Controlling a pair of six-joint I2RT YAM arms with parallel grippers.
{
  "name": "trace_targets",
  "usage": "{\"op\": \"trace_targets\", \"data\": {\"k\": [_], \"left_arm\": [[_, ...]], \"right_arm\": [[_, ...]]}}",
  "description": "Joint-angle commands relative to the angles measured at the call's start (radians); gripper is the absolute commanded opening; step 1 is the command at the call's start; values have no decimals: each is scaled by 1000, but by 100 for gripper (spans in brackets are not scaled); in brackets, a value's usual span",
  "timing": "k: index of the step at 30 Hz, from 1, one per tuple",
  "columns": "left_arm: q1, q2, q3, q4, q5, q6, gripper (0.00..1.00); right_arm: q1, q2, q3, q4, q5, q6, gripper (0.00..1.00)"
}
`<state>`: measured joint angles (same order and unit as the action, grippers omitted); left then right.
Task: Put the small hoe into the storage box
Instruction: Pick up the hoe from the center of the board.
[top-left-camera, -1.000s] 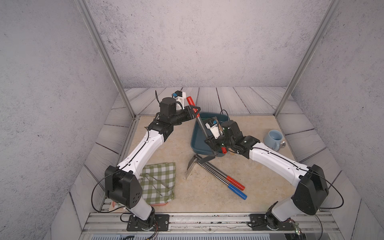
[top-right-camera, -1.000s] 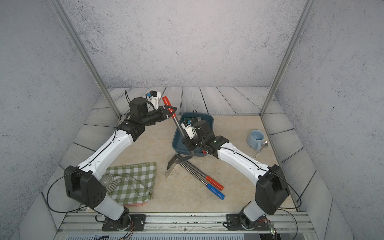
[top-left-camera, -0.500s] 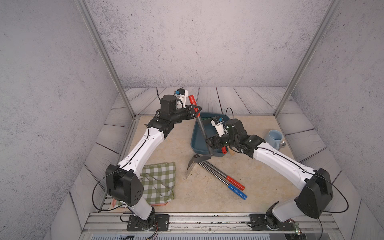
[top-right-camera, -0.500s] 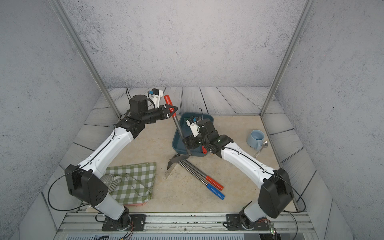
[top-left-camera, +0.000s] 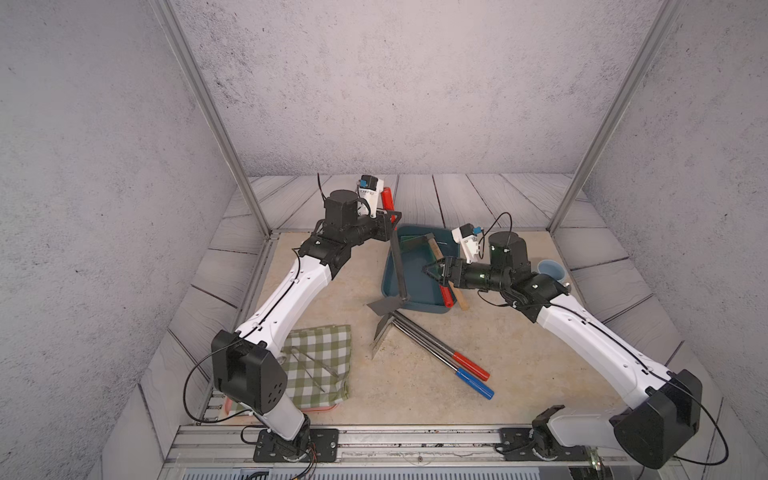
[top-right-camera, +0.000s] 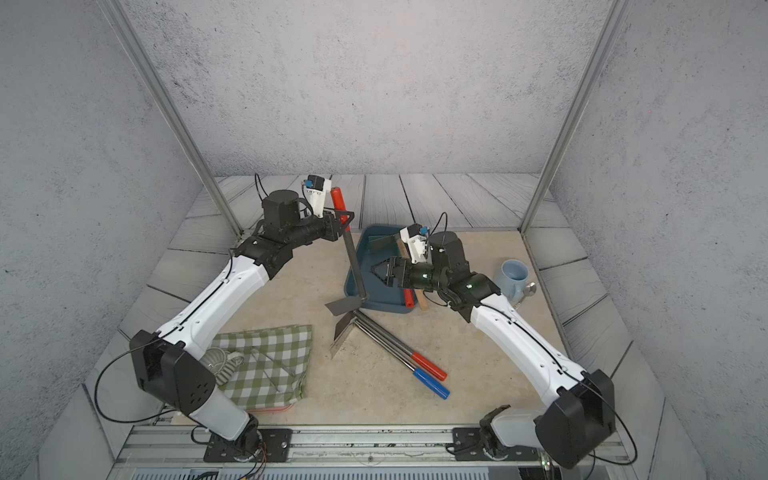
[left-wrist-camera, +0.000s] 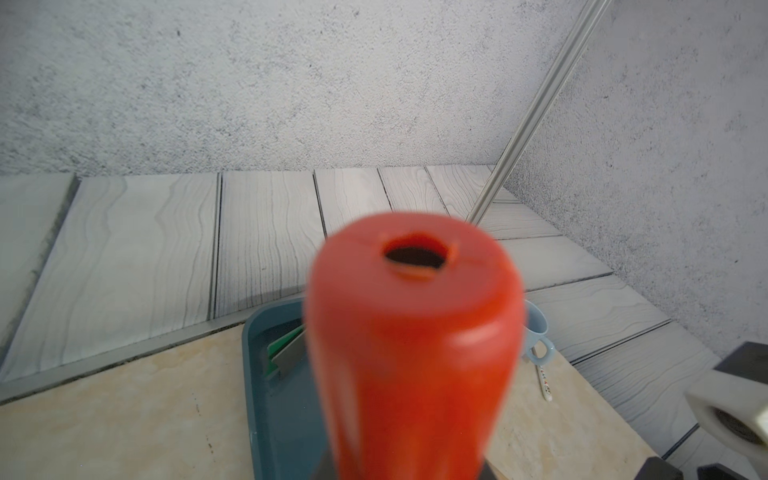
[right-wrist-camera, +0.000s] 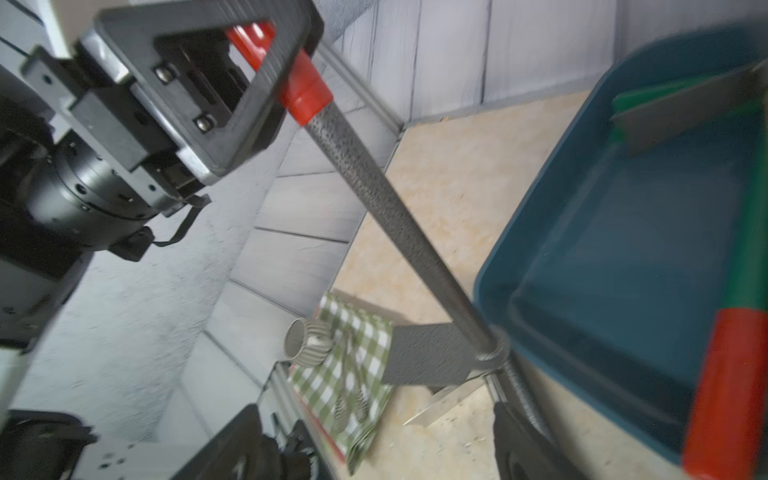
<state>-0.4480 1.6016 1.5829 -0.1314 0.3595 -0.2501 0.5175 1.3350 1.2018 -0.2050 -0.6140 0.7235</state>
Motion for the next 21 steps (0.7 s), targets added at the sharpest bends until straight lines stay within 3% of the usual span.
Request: {"op": "trace_targets", "data": {"k": [1, 8, 15, 18, 21], "left_arm": [[-34, -79, -31, 105, -38, 123, 0], [-71, -125, -82, 158, -64, 252, 0], [-103, -181, -153, 222, -33, 407, 0], [-125, -197, -174, 229, -16, 489, 0], [-143, -217, -211, 253, -10, 558, 0]], "right_arm": [[-22, 48, -28, 197, -231, 271, 87], [-59, 141, -130, 726, -332, 765, 87], [-66, 295, -172, 1191, -325, 1238, 87], [-68, 339, -163, 1253, -332, 1318, 87], [-68, 346, -144, 1178, -362, 1296, 88]]}}
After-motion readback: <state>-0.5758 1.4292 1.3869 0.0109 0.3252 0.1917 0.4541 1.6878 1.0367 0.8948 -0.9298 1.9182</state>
